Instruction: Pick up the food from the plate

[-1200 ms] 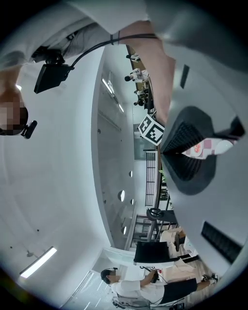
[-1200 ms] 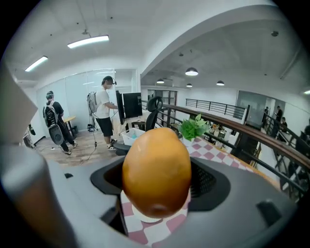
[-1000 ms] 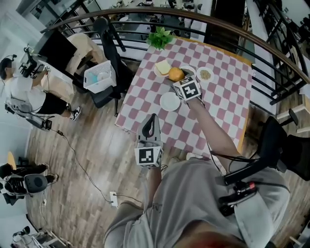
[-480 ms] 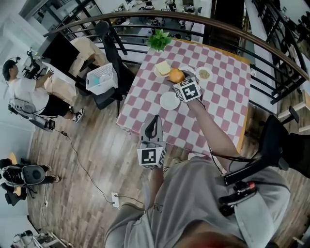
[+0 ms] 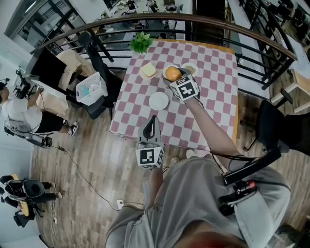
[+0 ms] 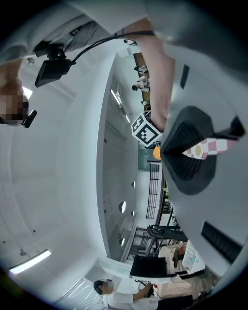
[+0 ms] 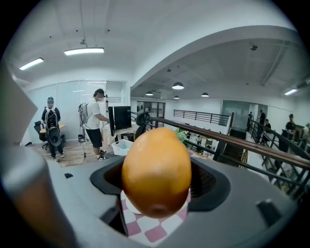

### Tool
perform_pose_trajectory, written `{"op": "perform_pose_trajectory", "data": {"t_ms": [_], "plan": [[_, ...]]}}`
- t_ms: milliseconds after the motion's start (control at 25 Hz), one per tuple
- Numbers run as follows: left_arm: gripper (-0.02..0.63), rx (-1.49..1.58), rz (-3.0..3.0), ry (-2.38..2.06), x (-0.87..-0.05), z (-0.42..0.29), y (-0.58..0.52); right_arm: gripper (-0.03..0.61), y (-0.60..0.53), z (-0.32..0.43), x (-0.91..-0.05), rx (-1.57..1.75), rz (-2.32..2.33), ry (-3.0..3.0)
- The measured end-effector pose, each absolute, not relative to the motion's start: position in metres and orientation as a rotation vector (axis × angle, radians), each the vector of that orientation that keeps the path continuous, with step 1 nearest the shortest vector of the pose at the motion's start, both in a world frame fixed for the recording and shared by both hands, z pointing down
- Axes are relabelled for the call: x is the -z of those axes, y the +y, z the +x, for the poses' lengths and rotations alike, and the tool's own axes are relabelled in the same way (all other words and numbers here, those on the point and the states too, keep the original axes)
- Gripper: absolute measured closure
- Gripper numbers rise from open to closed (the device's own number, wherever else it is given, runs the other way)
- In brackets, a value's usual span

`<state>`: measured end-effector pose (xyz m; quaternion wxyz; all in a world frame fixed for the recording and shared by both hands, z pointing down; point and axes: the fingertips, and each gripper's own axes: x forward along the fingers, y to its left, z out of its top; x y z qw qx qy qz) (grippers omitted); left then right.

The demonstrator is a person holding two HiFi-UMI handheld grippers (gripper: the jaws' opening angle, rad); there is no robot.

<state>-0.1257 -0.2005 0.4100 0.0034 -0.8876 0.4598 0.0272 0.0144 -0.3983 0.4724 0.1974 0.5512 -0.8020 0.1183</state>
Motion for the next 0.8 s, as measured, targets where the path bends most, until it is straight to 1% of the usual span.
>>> {"op": "perform_pose_trajectory", "data": {"t_ms": [240,440,600,800], "plan": [[0.606,-0.085,-2.898,1.196,-0.414,-0.053,-0.196,0.222,-0.368,0.118,-0.471,-0.369,1.733,-2.117],[0.606,-0.072,-2.989,0.929,-0.416,0.013,-0.181,0.222,-0.321,0.211,-0.475,-0.433,1.91,-1.972],[0.606,-0.058,-3.031,0.794,-0.417,0.05,-0.166,0.222,-0.295,0.247,-0.478,-0.475,1.977,-1.916],[0.607,-0.039,-3.046,0.744,-0.419,0.068,-0.155,0.222,-0.274,0.266,-0.489,-0.51,1.998,-1.885]]}}
